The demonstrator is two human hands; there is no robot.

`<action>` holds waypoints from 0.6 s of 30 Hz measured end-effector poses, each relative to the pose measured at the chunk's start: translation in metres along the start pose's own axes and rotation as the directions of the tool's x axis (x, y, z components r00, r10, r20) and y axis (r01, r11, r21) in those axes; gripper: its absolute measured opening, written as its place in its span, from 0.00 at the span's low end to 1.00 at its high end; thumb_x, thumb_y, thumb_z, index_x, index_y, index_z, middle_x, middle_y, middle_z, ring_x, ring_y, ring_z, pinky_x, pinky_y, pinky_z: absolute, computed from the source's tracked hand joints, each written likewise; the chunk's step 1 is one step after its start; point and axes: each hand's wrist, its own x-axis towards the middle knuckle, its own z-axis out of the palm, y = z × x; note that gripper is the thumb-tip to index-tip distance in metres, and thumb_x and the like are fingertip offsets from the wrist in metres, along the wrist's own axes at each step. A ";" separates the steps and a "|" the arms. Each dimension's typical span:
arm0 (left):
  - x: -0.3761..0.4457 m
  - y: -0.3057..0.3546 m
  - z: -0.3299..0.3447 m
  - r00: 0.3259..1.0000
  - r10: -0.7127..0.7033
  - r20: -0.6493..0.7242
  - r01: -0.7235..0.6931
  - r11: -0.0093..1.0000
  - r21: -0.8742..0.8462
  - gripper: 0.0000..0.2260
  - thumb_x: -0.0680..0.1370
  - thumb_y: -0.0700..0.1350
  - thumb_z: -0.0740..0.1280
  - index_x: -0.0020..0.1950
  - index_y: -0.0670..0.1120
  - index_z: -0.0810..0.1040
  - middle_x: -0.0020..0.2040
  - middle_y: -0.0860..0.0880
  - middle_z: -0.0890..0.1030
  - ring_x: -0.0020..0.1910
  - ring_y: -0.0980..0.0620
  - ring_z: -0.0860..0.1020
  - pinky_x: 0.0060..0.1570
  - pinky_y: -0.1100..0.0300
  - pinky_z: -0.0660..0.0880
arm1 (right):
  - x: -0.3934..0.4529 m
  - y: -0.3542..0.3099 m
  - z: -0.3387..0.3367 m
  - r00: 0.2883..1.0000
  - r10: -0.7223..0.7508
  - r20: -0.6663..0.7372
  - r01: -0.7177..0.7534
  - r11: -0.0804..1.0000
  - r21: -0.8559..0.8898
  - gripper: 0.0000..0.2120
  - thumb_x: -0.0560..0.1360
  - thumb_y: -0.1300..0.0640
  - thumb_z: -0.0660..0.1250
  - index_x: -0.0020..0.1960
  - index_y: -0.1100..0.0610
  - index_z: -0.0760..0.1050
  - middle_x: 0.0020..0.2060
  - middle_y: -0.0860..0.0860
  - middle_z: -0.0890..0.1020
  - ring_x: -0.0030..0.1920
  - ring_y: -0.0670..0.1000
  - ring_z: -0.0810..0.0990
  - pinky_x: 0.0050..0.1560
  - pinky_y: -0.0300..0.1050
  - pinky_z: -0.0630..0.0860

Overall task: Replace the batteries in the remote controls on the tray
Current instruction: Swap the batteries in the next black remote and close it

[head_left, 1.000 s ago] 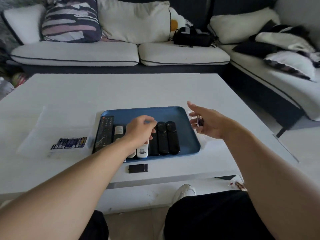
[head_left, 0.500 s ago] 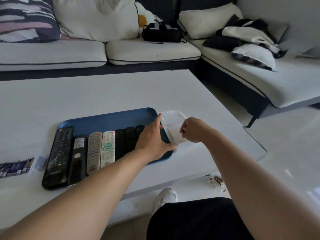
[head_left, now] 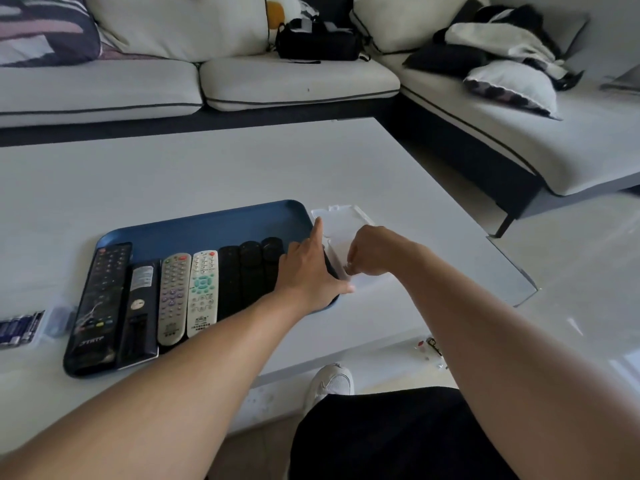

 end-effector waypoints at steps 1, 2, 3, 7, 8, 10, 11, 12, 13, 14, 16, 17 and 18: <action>0.000 0.000 0.000 1.000 0.001 0.004 -0.001 1.000 -0.008 0.59 0.64 0.57 0.79 0.82 0.52 0.41 0.67 0.50 0.76 0.67 0.44 0.67 0.65 0.49 0.68 | -0.001 -0.001 -0.001 1.000 -0.001 0.011 0.001 1.000 -0.022 0.09 0.74 0.49 0.71 0.48 0.54 0.80 0.40 0.50 0.80 0.43 0.53 0.78 0.36 0.41 0.71; -0.001 -0.001 0.000 1.000 0.001 0.012 -0.001 1.000 -0.011 0.60 0.64 0.56 0.79 0.82 0.52 0.41 0.67 0.50 0.76 0.67 0.45 0.67 0.65 0.50 0.67 | -0.001 -0.002 -0.001 1.000 -0.006 0.021 0.007 0.998 -0.057 0.08 0.75 0.52 0.69 0.51 0.55 0.81 0.43 0.49 0.81 0.44 0.52 0.79 0.36 0.41 0.71; -0.002 -0.001 0.000 1.000 0.001 0.022 -0.001 1.000 -0.012 0.60 0.64 0.56 0.80 0.82 0.52 0.40 0.67 0.50 0.76 0.68 0.45 0.67 0.65 0.50 0.67 | -0.002 -0.003 -0.002 0.999 -0.011 0.031 0.014 0.995 -0.096 0.08 0.76 0.55 0.67 0.54 0.55 0.81 0.45 0.49 0.81 0.44 0.52 0.79 0.35 0.41 0.71; -0.004 0.000 -0.005 0.998 0.002 0.059 -0.003 1.000 0.013 0.61 0.65 0.54 0.81 0.82 0.51 0.39 0.71 0.49 0.72 0.70 0.43 0.65 0.68 0.47 0.66 | -0.005 -0.005 -0.004 0.999 -0.021 0.050 0.030 0.982 -0.186 0.10 0.77 0.63 0.61 0.54 0.57 0.79 0.48 0.52 0.81 0.45 0.53 0.78 0.36 0.41 0.73; -0.004 0.000 -0.008 0.998 0.004 0.059 -0.005 1.000 0.017 0.61 0.65 0.54 0.81 0.82 0.51 0.39 0.71 0.49 0.72 0.71 0.42 0.65 0.69 0.46 0.66 | -0.007 -0.007 -0.006 0.999 -0.018 0.044 0.026 0.983 -0.183 0.12 0.77 0.63 0.61 0.56 0.56 0.79 0.52 0.51 0.82 0.48 0.54 0.80 0.41 0.42 0.76; -0.006 -0.002 -0.013 0.999 0.001 0.048 -0.002 1.000 0.024 0.61 0.65 0.53 0.81 0.82 0.51 0.39 0.72 0.49 0.71 0.72 0.42 0.64 0.70 0.46 0.65 | -0.010 -0.008 -0.008 0.999 -0.010 0.040 0.017 0.987 -0.162 0.16 0.77 0.62 0.61 0.62 0.55 0.79 0.56 0.51 0.82 0.51 0.54 0.80 0.46 0.43 0.77; -0.009 -0.006 -0.019 0.999 -0.005 0.033 0.004 1.000 0.025 0.61 0.65 0.54 0.81 0.82 0.51 0.39 0.72 0.50 0.71 0.72 0.42 0.64 0.70 0.45 0.65 | -0.012 -0.013 -0.009 0.999 -0.011 0.047 0.019 0.986 -0.165 0.17 0.78 0.62 0.61 0.63 0.54 0.79 0.57 0.50 0.81 0.52 0.53 0.80 0.48 0.43 0.76; -0.009 -0.007 -0.021 0.999 -0.006 0.034 0.005 1.000 0.024 0.61 0.65 0.54 0.81 0.82 0.51 0.39 0.72 0.50 0.71 0.72 0.43 0.64 0.71 0.45 0.65 | -0.014 -0.011 -0.009 0.999 -0.003 0.046 0.010 0.986 -0.164 0.17 0.78 0.62 0.61 0.64 0.54 0.78 0.59 0.50 0.81 0.52 0.53 0.79 0.50 0.42 0.77; -0.010 -0.008 -0.025 0.999 -0.009 0.032 0.009 1.000 0.014 0.61 0.65 0.55 0.81 0.82 0.51 0.40 0.72 0.50 0.71 0.72 0.43 0.64 0.71 0.45 0.64 | -0.015 -0.011 -0.012 0.999 0.020 0.045 -0.013 0.988 -0.156 0.17 0.78 0.62 0.61 0.64 0.53 0.79 0.59 0.50 0.80 0.51 0.52 0.79 0.51 0.42 0.77; -0.013 -0.010 -0.030 1.000 -0.010 0.022 0.010 1.000 -0.009 0.60 0.66 0.57 0.81 0.83 0.51 0.40 0.72 0.50 0.72 0.73 0.44 0.64 0.72 0.46 0.63 | -0.016 -0.010 -0.014 0.999 0.039 0.014 -0.037 0.991 -0.129 0.16 0.77 0.62 0.61 0.62 0.54 0.79 0.58 0.51 0.81 0.49 0.52 0.79 0.50 0.42 0.77; -0.022 -0.021 -0.047 0.999 -0.010 -0.044 0.008 0.998 -0.065 0.57 0.68 0.59 0.79 0.83 0.51 0.42 0.72 0.51 0.72 0.73 0.46 0.64 0.73 0.47 0.62 | -0.021 -0.020 -0.024 0.993 0.015 -0.116 -0.023 0.997 -0.070 0.18 0.75 0.65 0.59 0.58 0.54 0.81 0.53 0.51 0.83 0.44 0.52 0.79 0.47 0.43 0.79; -0.026 -0.025 -0.054 0.996 -0.006 -0.085 0.000 0.997 -0.080 0.55 0.69 0.59 0.78 0.83 0.51 0.44 0.72 0.51 0.73 0.73 0.46 0.64 0.73 0.48 0.62 | -0.024 -0.025 -0.029 0.983 0.001 -0.182 -0.007 1.000 -0.030 0.18 0.73 0.66 0.59 0.55 0.54 0.82 0.51 0.52 0.83 0.44 0.53 0.80 0.46 0.44 0.81; -0.032 -0.034 -0.063 0.991 -0.013 -0.134 0.001 0.996 -0.094 0.51 0.71 0.60 0.75 0.83 0.51 0.45 0.71 0.51 0.73 0.73 0.47 0.65 0.73 0.49 0.62 | -0.029 -0.038 -0.036 0.972 -0.024 -0.234 0.024 1.000 -0.001 0.17 0.73 0.66 0.59 0.54 0.54 0.82 0.49 0.52 0.83 0.44 0.54 0.81 0.45 0.45 0.81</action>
